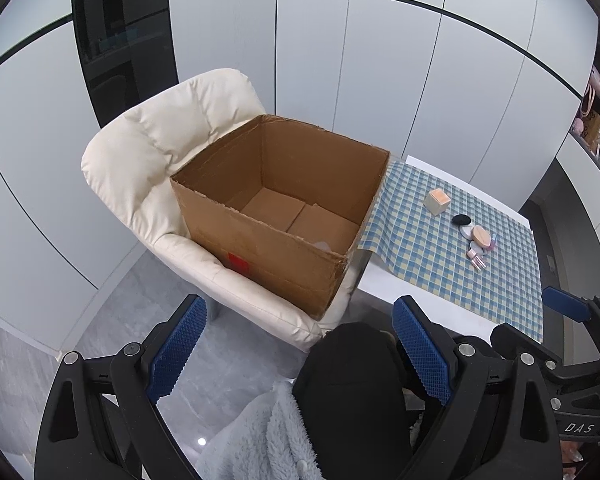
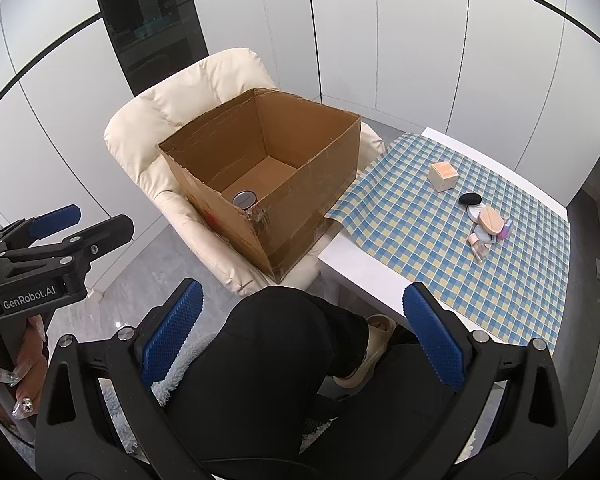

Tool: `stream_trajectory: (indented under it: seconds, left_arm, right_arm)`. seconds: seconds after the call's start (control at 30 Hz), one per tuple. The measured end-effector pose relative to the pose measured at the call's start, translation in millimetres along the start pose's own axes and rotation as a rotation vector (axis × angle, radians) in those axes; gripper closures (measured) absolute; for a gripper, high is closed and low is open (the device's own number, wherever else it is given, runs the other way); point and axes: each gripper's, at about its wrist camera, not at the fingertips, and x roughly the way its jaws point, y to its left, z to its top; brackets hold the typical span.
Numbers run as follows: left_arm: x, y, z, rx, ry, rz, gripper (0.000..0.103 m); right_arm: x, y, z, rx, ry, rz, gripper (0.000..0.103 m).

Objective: Organize objects
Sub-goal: 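Move both open tools from the box toward the items on the checked table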

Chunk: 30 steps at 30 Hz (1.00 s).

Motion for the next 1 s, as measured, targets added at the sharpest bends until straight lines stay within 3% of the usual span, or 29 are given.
stream_trajectory:
  seconds: [0.43, 1.0]
  left_arm:
    - [7.0, -22.1, 2.3, 0.052, 0.012, -0.019, 0.009]
    - [14.4, -67.2, 8.8, 0.142, 0.015, -0.099, 0.009]
  right_arm:
    - [2.1, -21.7, -6.9, 0.049, 0.007, -0.028, 0.001]
    - [-11.8, -61.7, -22.1, 0.15, -0.001, -0.1, 0.001]
